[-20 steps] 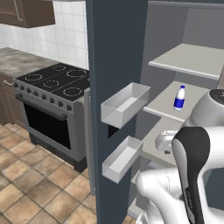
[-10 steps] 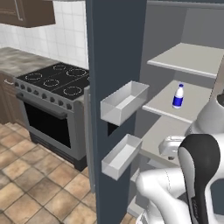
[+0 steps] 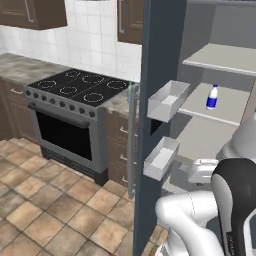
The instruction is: Take the bottled waters from the counter and place them in the freezer to freeze. Close the freezer door after placing the bottles.
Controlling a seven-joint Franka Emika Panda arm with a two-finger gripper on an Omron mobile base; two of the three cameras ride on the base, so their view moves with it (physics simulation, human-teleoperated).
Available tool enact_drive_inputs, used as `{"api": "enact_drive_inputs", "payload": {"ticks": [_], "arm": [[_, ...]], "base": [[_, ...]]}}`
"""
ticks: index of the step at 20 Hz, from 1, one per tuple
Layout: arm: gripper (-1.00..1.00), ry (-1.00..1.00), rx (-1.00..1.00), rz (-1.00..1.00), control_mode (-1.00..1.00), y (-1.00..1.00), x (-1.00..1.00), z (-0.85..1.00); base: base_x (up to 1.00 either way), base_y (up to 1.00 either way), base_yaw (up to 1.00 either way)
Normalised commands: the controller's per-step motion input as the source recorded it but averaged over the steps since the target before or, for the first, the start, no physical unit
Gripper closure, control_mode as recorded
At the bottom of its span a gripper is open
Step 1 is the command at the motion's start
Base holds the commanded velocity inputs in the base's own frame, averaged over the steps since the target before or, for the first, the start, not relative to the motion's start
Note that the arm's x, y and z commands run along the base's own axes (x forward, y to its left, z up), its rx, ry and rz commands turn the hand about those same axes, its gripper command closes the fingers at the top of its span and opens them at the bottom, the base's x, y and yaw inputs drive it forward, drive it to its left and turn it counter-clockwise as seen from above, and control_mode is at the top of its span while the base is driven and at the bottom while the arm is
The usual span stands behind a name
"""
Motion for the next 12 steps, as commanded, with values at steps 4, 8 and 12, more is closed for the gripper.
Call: {"api": "enact_drive_inputs", "payload": {"ticks": [4,8,12], "arm": [[-1.0,0.0,0.0,0.0,1.0,0.0,0.0,0.0],[-1.0,0.0,0.0,0.0,1.0,0.0,0.0,0.0],[-1.0,0.0,0.0,0.0,1.0,0.0,0.0,0.0]], "base": [[-0.01,1.0,-0.36],[0.0,1.0,-0.39],[0.0,1.0,-0.44]]}}
